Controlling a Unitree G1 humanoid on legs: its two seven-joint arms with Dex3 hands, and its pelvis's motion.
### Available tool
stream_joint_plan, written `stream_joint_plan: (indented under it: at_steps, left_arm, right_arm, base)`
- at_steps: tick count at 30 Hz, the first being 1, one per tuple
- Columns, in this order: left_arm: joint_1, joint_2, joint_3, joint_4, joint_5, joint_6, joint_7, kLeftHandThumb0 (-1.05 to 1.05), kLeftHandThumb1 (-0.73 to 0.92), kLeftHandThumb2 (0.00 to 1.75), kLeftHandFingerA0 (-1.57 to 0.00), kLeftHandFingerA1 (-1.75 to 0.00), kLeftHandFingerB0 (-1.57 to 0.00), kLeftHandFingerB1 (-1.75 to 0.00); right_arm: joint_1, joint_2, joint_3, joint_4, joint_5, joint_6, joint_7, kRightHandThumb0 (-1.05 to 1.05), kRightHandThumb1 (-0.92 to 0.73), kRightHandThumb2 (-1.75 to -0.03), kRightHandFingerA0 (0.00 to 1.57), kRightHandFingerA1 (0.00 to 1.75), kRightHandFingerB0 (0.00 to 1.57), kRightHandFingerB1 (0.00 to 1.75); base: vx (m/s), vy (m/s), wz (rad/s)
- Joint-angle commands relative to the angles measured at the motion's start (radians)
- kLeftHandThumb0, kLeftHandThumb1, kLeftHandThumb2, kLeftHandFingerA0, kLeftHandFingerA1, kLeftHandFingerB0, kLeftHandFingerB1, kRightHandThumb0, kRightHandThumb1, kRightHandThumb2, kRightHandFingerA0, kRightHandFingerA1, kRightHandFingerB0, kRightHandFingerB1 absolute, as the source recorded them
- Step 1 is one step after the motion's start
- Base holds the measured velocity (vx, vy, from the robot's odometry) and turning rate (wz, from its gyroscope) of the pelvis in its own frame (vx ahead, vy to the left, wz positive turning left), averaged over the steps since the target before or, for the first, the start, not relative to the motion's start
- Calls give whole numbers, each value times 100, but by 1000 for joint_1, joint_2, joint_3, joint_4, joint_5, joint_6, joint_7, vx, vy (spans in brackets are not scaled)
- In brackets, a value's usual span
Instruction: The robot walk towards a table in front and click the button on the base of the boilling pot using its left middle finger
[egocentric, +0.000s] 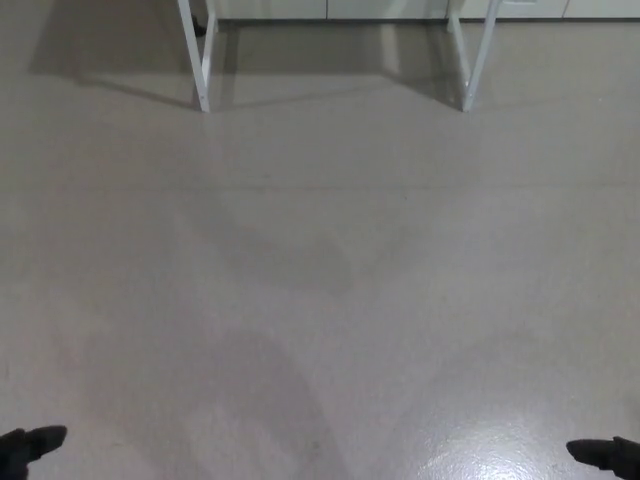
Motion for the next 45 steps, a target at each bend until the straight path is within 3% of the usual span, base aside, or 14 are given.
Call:
stream_joint_plan:
  at_steps: [1, 8, 19, 23, 27, 28, 29, 36, 37, 38, 45]
  left_arm:
    - [43, 15, -4, -3, -30, -51, -52, -19, 47, 54, -40, -40, -31, -31]
    - [79, 13, -11, -11, -29, -41, -55, -20, 47, 54, -40, -40, -31, -32]
    - [166, 20, -56, 6, 6, -122, -37, -26, 45, 53, -49, -42, -36, -33]
    - [150, 23, -57, 29, 5, -136, -25, -32, 39, 60, -42, -46, -35, -38]
    - [157, 32, -68, 24, 16, -145, -20, -27, 44, 53, -51, -41, -38, -33]
    - [162, 35, -78, 15, 29, -145, -9, -36, 38, 61, -49, -47, -35, -39]
    - [161, 35, -81, 18, 30, -140, -7, -27, 43, 53, -51, -41, -38, -33]
    - [150, 37, -84, 39, 26, -156, -5, -26, 43, 53, -50, -42, -38, -33]
    - [140, 43, -88, 42, 30, -158, -5, -34, 39, 60, -46, -47, -36, -39]
    - [141, 46, -92, 39, 33, -159, -2, -28, 43, 53, -51, -41, -38, -33]
    - [126, 55, -108, 41, 37, -166, 5, -29, 44, 53, -51, -42, -38, -33]
  right_arm:
    - [45, -19, -11, 18, 23, -85, 25, -52, -42, -73, 60, 51, 42, 46]
    - [85, -18, -5, 20, 15, -85, 14, -54, -42, -73, 59, 51, 43, 46]
    - [181, -29, 7, 73, -8, -174, -2, -53, -42, -73, 58, 51, 43, 46]
    - [158, -30, 14, 96, -20, -184, -14, -54, -43, -74, 58, 51, 41, 45]
    - [160, -31, 23, 105, -32, -195, -31, -54, -43, -74, 59, 51, 41, 45]
    - [166, -32, 27, 99, -37, -194, -37, -53, -44, -74, 58, 51, 41, 45]
    - [170, -33, 30, 103, -40, -205, -40, -53, -44, -74, 58, 51, 41, 46]
    - [160, -39, 46, 122, -56, -221, -60, -53, -44, -74, 58, 51, 41, 46]
    - [150, -37, 47, 126, -54, -221, -61, -52, -44, -74, 58, 51, 41, 46]
    - [151, -37, 47, 124, -52, -219, -60, -53, -44, -74, 58, 51, 41, 46]
    - [137, -38, 49, 122, -56, -208, -62, -53, -45, -75, 58, 51, 41, 46]
  base:
    - [0, 0, 0]
    - [0, 0, 0]
    - [0, 0, 0]
    - [112, 18, -5]
    - [113, -112, 26]
    - [0, 0, 0]
    - [0, 0, 0]
    - [66, 203, -21]
    - [82, 366, -21]
    - [107, 309, -7]
    - [161, 65, 5]
